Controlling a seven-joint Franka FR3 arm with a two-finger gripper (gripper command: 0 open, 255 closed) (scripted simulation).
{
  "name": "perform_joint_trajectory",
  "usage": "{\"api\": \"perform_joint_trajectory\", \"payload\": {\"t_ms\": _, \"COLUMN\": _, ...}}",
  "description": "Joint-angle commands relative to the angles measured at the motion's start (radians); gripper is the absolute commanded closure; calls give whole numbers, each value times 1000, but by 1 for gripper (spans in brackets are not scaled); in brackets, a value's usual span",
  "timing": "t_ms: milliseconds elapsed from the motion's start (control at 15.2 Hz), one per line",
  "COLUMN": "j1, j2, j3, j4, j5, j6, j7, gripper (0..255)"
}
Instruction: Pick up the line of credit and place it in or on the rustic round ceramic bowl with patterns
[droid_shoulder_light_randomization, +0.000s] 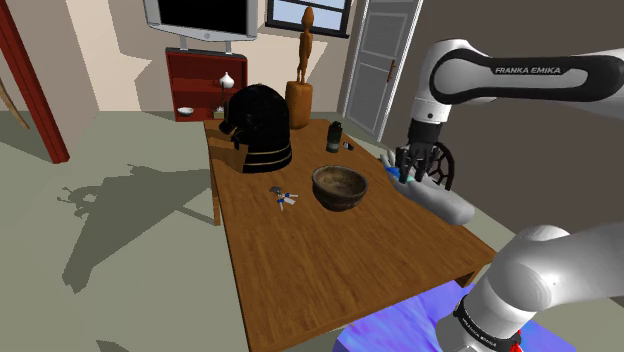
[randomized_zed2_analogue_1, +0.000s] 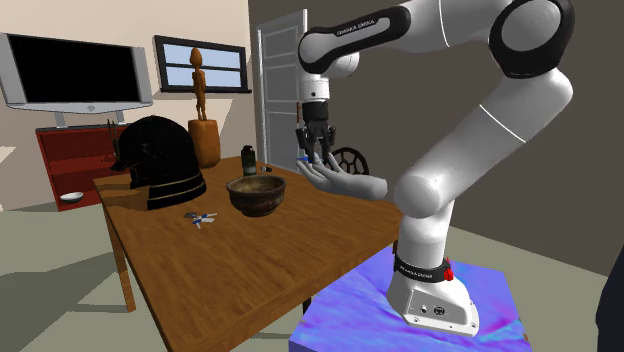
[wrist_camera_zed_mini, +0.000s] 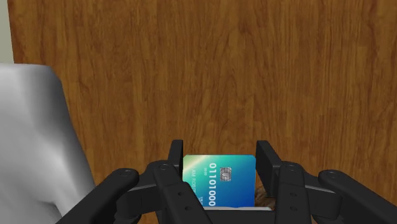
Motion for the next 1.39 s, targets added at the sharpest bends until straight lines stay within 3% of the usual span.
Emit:
{"api": "perform_joint_trajectory", "payload": {"t_ms": 0, "j1": 15, "j2": 77, "j3": 25, "j4": 51, "j5": 21, "j6": 27, "j7": 29, "gripper": 255}}
{"api": "perform_joint_trajectory", "payload": {"t_ms": 726, "j1": 62, "j2": 464, "j3": 124, "j4": 408, "j5": 56, "j6": 68, "j7": 164, "gripper": 255}}
{"api": "perform_joint_trajectory", "payload": {"t_ms": 1320, "j1": 63, "j2": 481, "j3": 127, "j4": 304, "j5": 57, "j6": 189, "j7": 157, "gripper": 255}}
